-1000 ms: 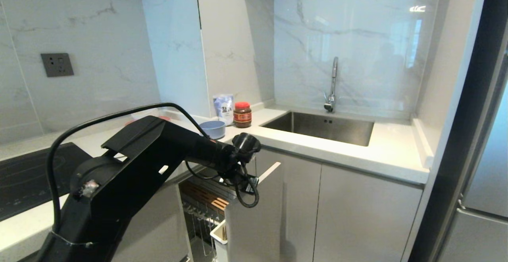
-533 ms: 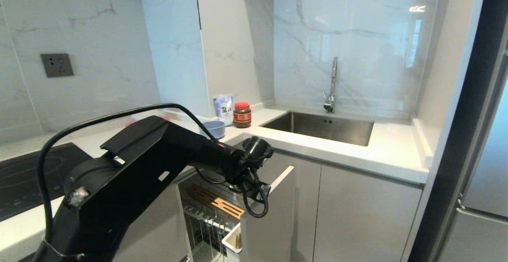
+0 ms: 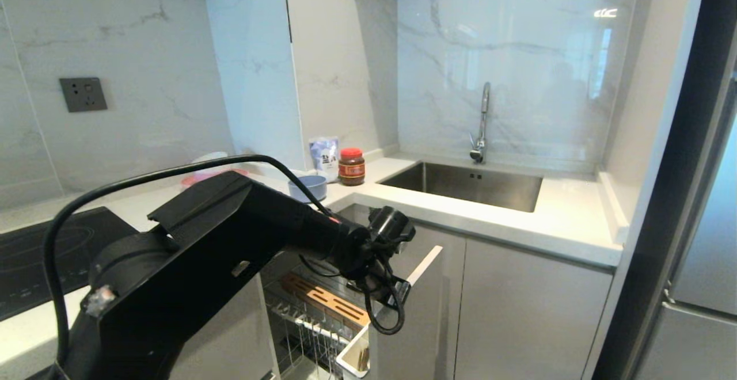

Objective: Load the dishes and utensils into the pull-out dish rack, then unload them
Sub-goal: Open the cupboard

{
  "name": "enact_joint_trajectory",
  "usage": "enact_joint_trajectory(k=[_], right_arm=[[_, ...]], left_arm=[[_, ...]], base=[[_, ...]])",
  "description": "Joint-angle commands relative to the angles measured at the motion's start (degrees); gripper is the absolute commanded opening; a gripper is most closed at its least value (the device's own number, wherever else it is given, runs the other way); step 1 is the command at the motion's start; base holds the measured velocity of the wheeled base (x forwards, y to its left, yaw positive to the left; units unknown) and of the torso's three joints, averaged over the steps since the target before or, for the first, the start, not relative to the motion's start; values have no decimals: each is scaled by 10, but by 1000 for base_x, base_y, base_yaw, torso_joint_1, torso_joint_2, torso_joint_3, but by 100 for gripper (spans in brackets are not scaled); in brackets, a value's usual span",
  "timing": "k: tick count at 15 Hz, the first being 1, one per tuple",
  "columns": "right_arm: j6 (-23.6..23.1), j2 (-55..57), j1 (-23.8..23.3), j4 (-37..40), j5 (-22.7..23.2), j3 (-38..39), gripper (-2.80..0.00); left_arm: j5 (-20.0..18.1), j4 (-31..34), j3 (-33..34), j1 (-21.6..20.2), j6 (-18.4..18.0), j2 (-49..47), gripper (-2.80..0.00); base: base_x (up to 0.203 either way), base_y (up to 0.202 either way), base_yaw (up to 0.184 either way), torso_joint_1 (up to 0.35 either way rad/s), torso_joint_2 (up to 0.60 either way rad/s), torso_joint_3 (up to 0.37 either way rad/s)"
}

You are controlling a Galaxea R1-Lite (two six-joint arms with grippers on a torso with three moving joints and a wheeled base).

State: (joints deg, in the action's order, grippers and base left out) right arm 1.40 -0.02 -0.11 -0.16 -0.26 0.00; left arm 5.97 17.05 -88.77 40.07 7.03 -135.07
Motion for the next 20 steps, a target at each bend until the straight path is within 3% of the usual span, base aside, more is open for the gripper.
enact_joint_trajectory(k=[1, 10, 20], right_arm=[[0, -2, -1, 0, 0, 1, -280], [0, -2, 0, 0, 0, 1, -280], [0, -2, -1, 0, 0, 1, -280]], left_arm=[[0, 1, 4, 12, 4, 2, -280], [1, 1, 7, 25, 15, 6, -280], [11, -2, 10, -5, 13, 74, -280]], base=[[0, 0, 0, 0, 0, 0], [0, 0, 0, 0, 0, 0], [0, 0, 0, 0, 0, 0]])
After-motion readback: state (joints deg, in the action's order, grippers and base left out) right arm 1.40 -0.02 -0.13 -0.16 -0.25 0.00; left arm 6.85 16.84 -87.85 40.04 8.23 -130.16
